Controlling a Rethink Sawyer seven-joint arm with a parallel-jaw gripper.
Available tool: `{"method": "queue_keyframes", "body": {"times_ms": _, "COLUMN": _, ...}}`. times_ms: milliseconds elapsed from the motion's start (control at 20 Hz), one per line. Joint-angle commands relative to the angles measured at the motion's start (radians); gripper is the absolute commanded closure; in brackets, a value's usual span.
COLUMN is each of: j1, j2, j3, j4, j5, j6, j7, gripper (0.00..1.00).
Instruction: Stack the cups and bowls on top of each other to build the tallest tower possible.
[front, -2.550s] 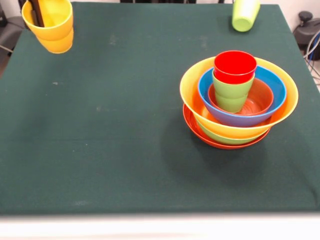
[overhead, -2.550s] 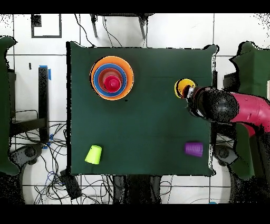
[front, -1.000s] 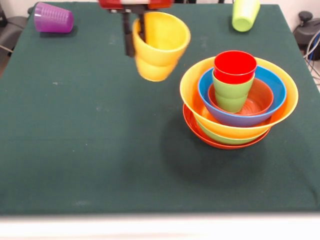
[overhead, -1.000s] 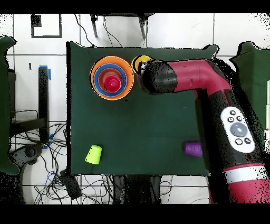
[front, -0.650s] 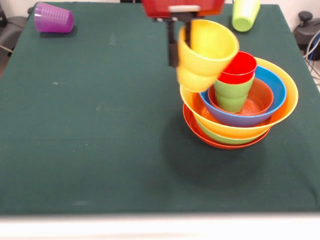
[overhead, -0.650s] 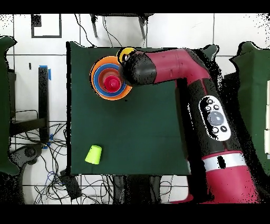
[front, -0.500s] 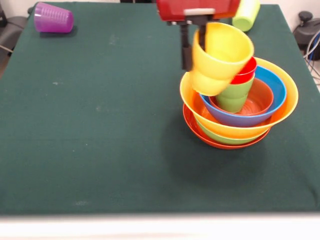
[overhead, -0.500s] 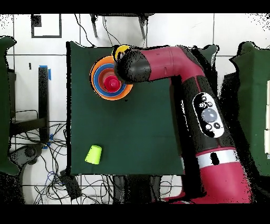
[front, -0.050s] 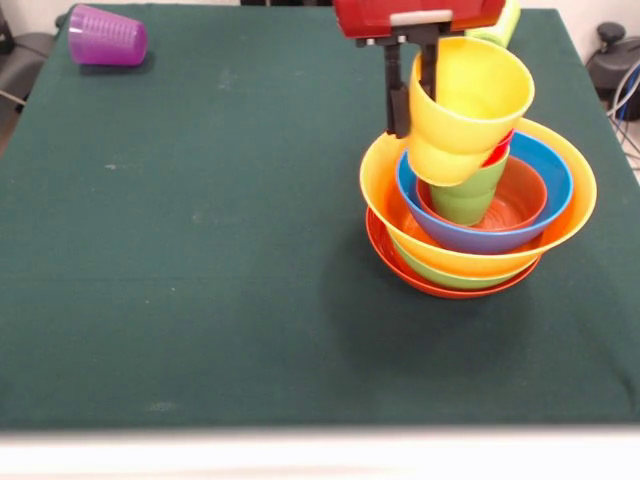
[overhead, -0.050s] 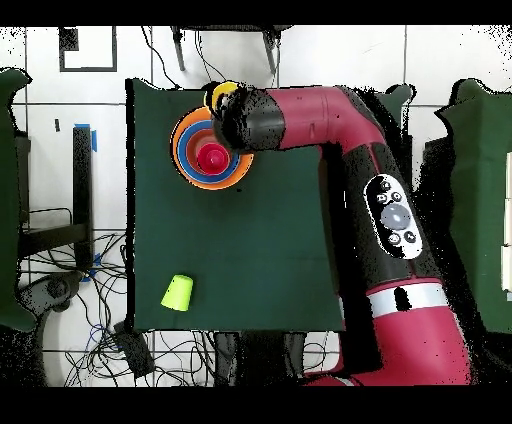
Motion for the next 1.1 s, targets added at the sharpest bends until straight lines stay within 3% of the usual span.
{"method": "queue_keyframes", "body": {"times_ms": 50, "j1": -0.019, "j2": 0.038, "j3": -0.091, "j4": 0.071, "j5": 0.028, "j6": 0.121, "j7": 0.071, "gripper": 1.00}}
{"method": "queue_keyframes", "body": {"times_ms": 350, "j1": -0.023, "j2": 0.021, "j3": -0.097, "j4": 0.100, "j5": 0.066, "j6": 0.130, "j7": 0.045, "gripper": 1.00}}
{"method": "queue_keyframes", "body": {"times_ms": 1100, "j1": -0.003, "j2": -0.097, "j3": -0.121, "j4": 0.304, "j5": 0.109, "j6": 0.041, "j7": 0.082, "gripper": 1.00}}
